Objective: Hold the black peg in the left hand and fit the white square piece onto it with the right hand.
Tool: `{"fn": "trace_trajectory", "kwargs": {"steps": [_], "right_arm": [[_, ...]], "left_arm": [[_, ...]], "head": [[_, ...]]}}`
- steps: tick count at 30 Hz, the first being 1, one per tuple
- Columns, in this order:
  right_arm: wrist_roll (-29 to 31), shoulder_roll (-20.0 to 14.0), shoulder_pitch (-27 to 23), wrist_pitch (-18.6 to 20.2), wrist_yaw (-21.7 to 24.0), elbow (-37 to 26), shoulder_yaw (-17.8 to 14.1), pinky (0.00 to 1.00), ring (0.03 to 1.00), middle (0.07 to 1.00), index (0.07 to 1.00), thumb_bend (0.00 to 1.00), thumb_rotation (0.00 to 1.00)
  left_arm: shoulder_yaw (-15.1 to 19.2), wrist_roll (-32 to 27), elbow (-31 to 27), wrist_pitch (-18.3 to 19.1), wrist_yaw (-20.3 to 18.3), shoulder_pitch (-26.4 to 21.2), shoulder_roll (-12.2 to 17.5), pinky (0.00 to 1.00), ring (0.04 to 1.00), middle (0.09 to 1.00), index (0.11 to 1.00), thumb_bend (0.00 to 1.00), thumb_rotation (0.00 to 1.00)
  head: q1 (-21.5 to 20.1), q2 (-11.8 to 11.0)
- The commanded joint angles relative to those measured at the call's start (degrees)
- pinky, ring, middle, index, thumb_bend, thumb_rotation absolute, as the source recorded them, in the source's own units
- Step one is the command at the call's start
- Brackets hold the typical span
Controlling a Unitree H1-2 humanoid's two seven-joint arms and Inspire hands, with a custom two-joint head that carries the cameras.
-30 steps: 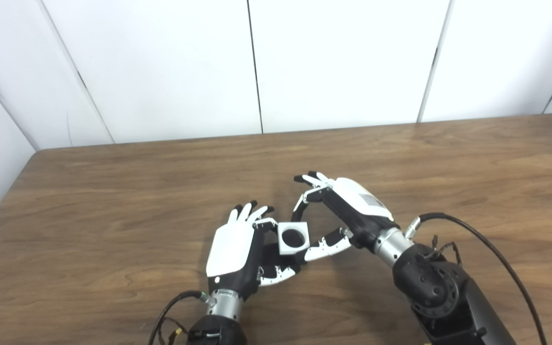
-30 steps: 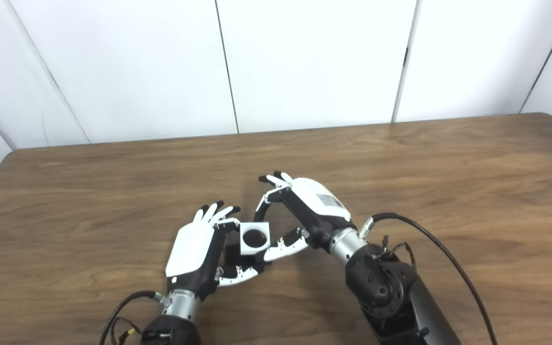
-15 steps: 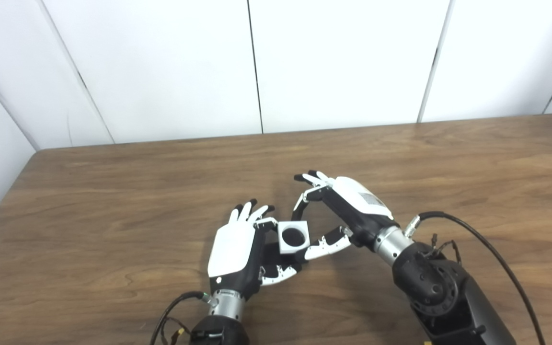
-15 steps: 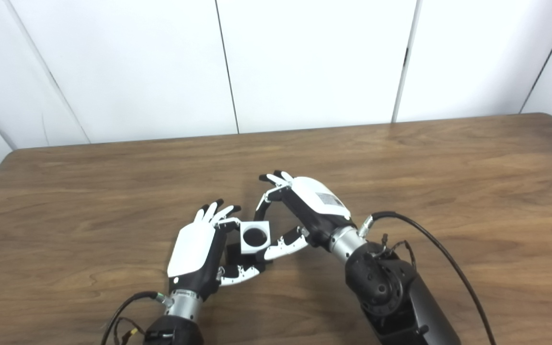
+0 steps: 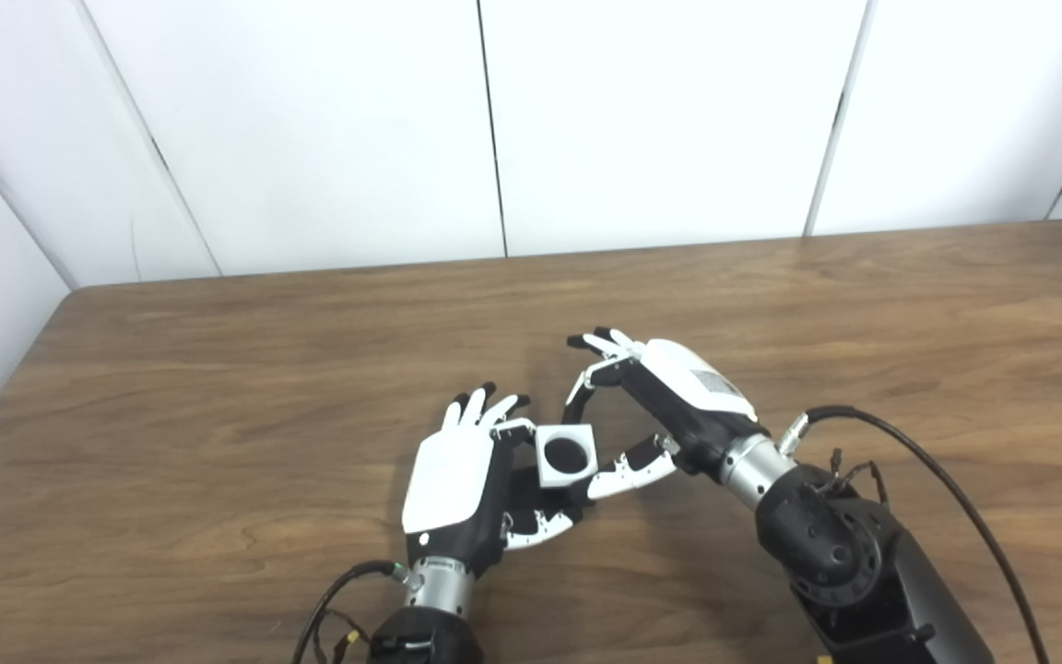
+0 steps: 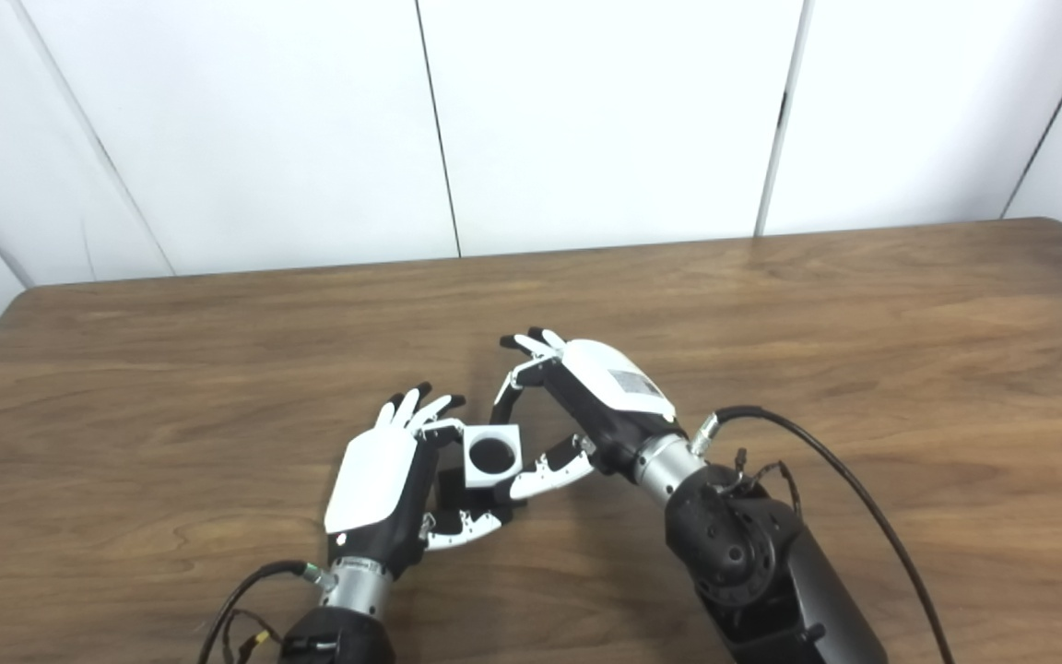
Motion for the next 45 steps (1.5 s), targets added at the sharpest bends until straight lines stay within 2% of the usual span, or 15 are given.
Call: {"fn": "trace_trajectory", "kwargs": {"steps": [1, 14, 35, 36, 37, 38, 39, 40, 45], "right_arm": [[-0.1, -0.2, -1.8, -1.0, 0.1, -0.5, 0.1, 1.0, 1.0, 0.942, 0.493, 0.52, 0.16], [-0.5, -0.9, -2.2, -0.6, 1.2, -1.1, 0.4, 1.0, 1.0, 0.94, 0.493, 0.52, 0.16], [-0.3, -1.3, -1.9, -0.1, 2.2, -0.2, 0.1, 1.0, 1.0, 0.942, 0.495, 0.52, 0.16], [-0.3, -1.4, -1.9, 0.1, 2.4, -0.2, 0.1, 1.0, 1.0, 0.941, 0.561, 0.7, 0.26], [-0.2, -1.6, -1.8, 0.1, 2.5, 0.0, 0.1, 1.0, 1.0, 0.942, 0.611, 0.83, 0.32], [0.0, -1.7, -1.7, 0.2, 2.7, 0.2, 0.0, 1.0, 1.0, 0.943, 0.635, 0.88, 0.35], [0.1, -1.8, -1.7, 0.2, 2.8, 0.3, -0.1, 1.0, 1.0, 0.945, 0.656, 0.93, 0.37], [0.2, -1.8, -1.6, 0.3, 3.0, 0.5, -0.1, 1.0, 1.0, 0.946, 0.667, 0.95, 0.38], [0.6, -2.2, -1.3, 1.2, 3.7, 1.0, -0.5, 1.0, 1.0, 0.959, 0.728, 1.0, 0.41]], "left_arm": [[-1.3, 0.8, 1.3, 0.5, -2.0, -0.3, -0.3, 1.0, 0.987, 0.885, 0.485, 0.52, 0.08], [-2.0, 0.7, 1.8, 0.5, -1.4, -0.4, -0.4, 1.0, 0.98, 0.882, 0.486, 0.52, 0.08], [-2.2, 1.3, 0.5, 1.6, -2.8, -0.4, -0.6, 1.0, 0.982, 0.881, 0.489, 0.52, 0.09], [-2.1, 1.1, 0.2, 1.9, -3.2, -0.4, -0.7, 1.0, 0.982, 0.881, 0.491, 0.52, 0.09], [-2.0, 1.0, 0.0, 2.1, -3.5, -0.4, -0.7, 1.0, 0.985, 0.884, 0.492, 0.52, 0.09], [-2.0, 1.0, -0.2, 2.4, -3.9, -0.4, -0.6, 1.0, 0.983, 0.883, 0.54, 0.67, 0.21], [-2.0, 1.1, -0.4, 2.6, -4.2, -0.4, -0.5, 1.0, 0.981, 0.882, 0.579, 0.77, 0.29], [-2.1, 1.1, -0.6, 3.0, -4.5, -0.4, -0.4, 1.0, 0.979, 0.881, 0.6, 0.81, 0.32], [-1.6, 0.7, -1.9, 3.8, -6.3, -0.3, -0.3, 1.0, 0.96, 0.875, 0.711, 0.88, 0.38]], "head": [[0.0, 0.0], [0.1, 0.0], [0.0, 0.4], [-0.1, 0.5], [-0.1, 0.5], [-0.1, 0.5], [-0.1, 0.5], [-0.1, 0.5], [0.1, 0.4]]}}
